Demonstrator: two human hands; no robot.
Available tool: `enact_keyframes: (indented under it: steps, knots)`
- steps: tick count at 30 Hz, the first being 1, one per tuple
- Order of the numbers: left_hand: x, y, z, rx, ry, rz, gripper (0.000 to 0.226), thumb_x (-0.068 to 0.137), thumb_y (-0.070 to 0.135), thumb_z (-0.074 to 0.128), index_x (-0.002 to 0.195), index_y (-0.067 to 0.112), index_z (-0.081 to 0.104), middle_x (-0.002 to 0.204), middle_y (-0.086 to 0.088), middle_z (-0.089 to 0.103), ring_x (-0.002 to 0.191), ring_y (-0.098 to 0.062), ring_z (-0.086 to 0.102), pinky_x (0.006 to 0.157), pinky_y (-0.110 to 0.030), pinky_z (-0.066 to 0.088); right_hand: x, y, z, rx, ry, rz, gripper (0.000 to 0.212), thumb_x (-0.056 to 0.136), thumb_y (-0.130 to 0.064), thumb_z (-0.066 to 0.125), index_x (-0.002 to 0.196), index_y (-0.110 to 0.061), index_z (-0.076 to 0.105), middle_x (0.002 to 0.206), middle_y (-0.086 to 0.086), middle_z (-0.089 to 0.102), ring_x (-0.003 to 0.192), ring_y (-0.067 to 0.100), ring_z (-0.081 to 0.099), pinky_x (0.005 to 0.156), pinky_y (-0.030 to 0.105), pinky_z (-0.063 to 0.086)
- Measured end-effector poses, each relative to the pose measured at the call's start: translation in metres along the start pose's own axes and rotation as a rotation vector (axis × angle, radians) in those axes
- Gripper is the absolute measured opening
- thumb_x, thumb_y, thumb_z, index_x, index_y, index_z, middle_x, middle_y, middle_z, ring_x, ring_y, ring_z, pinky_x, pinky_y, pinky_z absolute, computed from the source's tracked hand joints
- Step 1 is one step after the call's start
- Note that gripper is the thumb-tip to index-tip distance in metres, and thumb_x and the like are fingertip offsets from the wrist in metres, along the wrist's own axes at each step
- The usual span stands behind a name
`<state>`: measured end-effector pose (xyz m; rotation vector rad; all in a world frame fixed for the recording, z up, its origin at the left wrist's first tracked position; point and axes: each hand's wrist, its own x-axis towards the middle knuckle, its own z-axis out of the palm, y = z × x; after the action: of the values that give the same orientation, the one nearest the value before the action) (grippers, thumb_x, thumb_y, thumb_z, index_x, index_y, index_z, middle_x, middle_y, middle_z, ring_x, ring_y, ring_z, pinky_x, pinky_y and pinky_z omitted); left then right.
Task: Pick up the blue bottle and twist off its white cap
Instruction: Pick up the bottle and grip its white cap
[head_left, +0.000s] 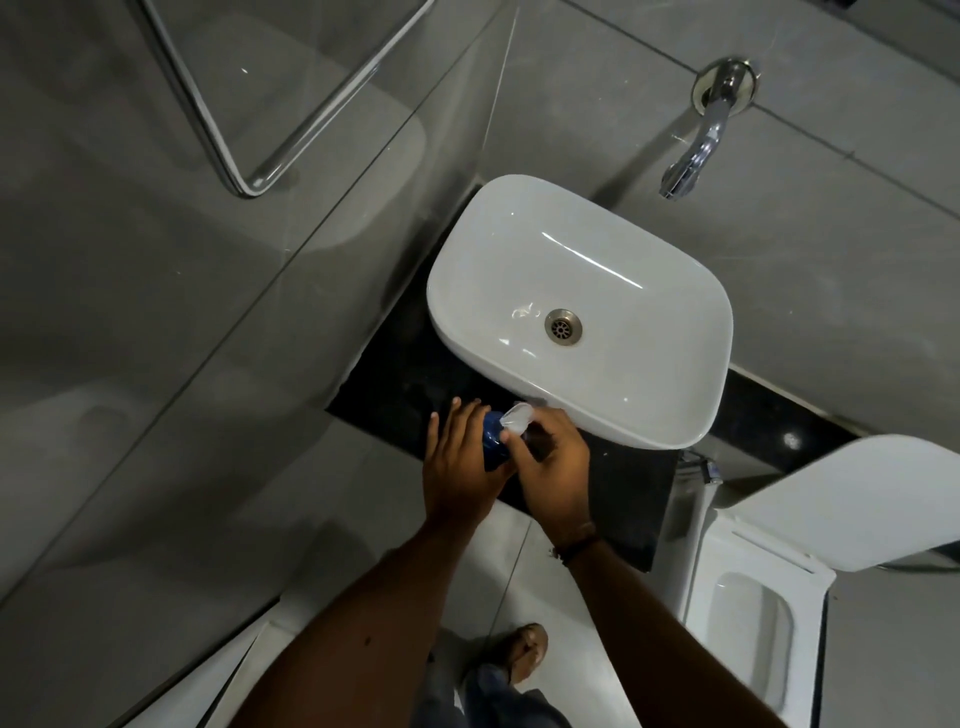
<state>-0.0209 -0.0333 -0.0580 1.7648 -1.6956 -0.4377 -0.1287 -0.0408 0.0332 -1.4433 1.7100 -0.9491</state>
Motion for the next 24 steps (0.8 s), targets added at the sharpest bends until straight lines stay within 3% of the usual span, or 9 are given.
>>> enact_keyframes:
  steps: [4, 9, 12, 14, 16, 18, 19, 22, 24]
  knots:
    - [-0.001, 0.000, 0.001, 0.029, 0.023, 0.027, 0.066, 0.095, 0.055, 0.054, 0.135, 0.004, 0.062, 0.140, -0.013, 0.065, 0.142, -0.030, 0.050, 0.118, -0.058, 0.037, 0.000, 0.010, 0.005, -0.109, -0.037, 0.037, 0.032, 0.089, -0.009, 0.076, 0.122, -0.009, 0.074, 0.117, 0.005, 0.072, 0.114, 0.021, 0.069, 0.104, 0.041, 0.057]
    - [-0.001, 0.000, 0.000, 0.049, 0.006, 0.031, 0.065, 0.096, 0.054, 0.053, 0.135, 0.003, 0.063, 0.141, -0.013, 0.065, 0.142, -0.031, 0.050, 0.118, -0.058, 0.037, -0.001, 0.006, 0.007, -0.148, -0.027, 0.074, 0.031, 0.088, -0.014, 0.078, 0.119, -0.015, 0.074, 0.118, 0.002, 0.073, 0.116, 0.022, 0.066, 0.106, 0.042, 0.055]
    - [-0.001, 0.001, -0.001, 0.044, 0.016, 0.036, 0.060, 0.100, 0.049, 0.047, 0.133, 0.002, 0.063, 0.139, -0.015, 0.066, 0.141, -0.033, 0.051, 0.117, -0.059, 0.038, -0.003, 0.006, 0.004, -0.192, 0.009, 0.098, 0.024, 0.077, -0.031, 0.087, 0.095, -0.029, 0.071, 0.100, -0.006, 0.071, 0.102, 0.024, 0.067, 0.095, 0.046, 0.057]
    - [0.000, 0.002, -0.002, 0.028, 0.022, 0.018, 0.056, 0.100, 0.042, 0.045, 0.133, 0.001, 0.063, 0.139, -0.015, 0.066, 0.141, -0.033, 0.051, 0.118, -0.058, 0.037, -0.005, 0.009, -0.002, -0.237, 0.041, 0.117, 0.035, 0.066, -0.041, 0.092, 0.077, -0.024, 0.064, 0.085, -0.003, 0.067, 0.086, 0.027, 0.065, 0.083, 0.050, 0.057]
    - [0.000, 0.001, -0.001, 0.031, 0.014, 0.012, 0.050, 0.097, 0.033, 0.057, 0.134, 0.001, 0.062, 0.139, -0.014, 0.065, 0.142, -0.032, 0.050, 0.120, -0.057, 0.035, -0.006, 0.012, -0.004, -0.237, 0.034, 0.093, 0.044, 0.061, -0.044, 0.092, 0.086, -0.019, 0.066, 0.092, 0.000, 0.066, 0.091, 0.027, 0.063, 0.084, 0.050, 0.056]
    - [0.000, 0.000, 0.000, 0.065, -0.017, 0.028, 0.049, 0.096, 0.032, 0.066, 0.135, 0.002, 0.062, 0.141, -0.013, 0.065, 0.143, -0.032, 0.049, 0.120, -0.057, 0.035, -0.006, 0.010, -0.003, -0.217, -0.042, 0.054, 0.061, 0.066, -0.040, 0.091, 0.116, -0.013, 0.070, 0.116, 0.004, 0.067, 0.111, 0.025, 0.063, 0.099, 0.044, 0.055]
    - [0.000, -0.001, 0.000, 0.080, -0.024, 0.041, 0.049, 0.097, 0.034, 0.064, 0.135, 0.002, 0.062, 0.141, -0.013, 0.064, 0.143, -0.032, 0.048, 0.119, -0.057, 0.035, -0.004, 0.008, -0.001, -0.217, -0.064, 0.045, 0.064, 0.067, -0.037, 0.092, 0.121, -0.011, 0.070, 0.120, 0.005, 0.067, 0.115, 0.024, 0.062, 0.103, 0.043, 0.054]
    - [0.001, 0.001, 0.000, 0.033, 0.030, 0.018, 0.051, 0.097, 0.036, 0.050, 0.133, 0.003, 0.064, 0.138, -0.013, 0.067, 0.141, -0.031, 0.051, 0.119, -0.057, 0.037, 0.002, 0.006, 0.001, -0.219, 0.035, 0.048, 0.041, 0.065, -0.031, 0.095, 0.091, -0.008, 0.072, 0.096, 0.006, 0.069, 0.092, 0.025, 0.066, 0.086, 0.050, 0.057]
    - [0.002, 0.002, 0.000, -0.014, 0.054, -0.001, 0.054, 0.094, 0.040, 0.051, 0.132, 0.003, 0.064, 0.137, -0.012, 0.068, 0.139, -0.031, 0.053, 0.118, -0.057, 0.037, 0.005, 0.008, -0.004, -0.185, 0.070, 0.084, 0.041, 0.062, -0.024, 0.097, 0.087, -0.007, 0.068, 0.092, 0.008, 0.068, 0.086, 0.024, 0.065, 0.081, 0.049, 0.058]
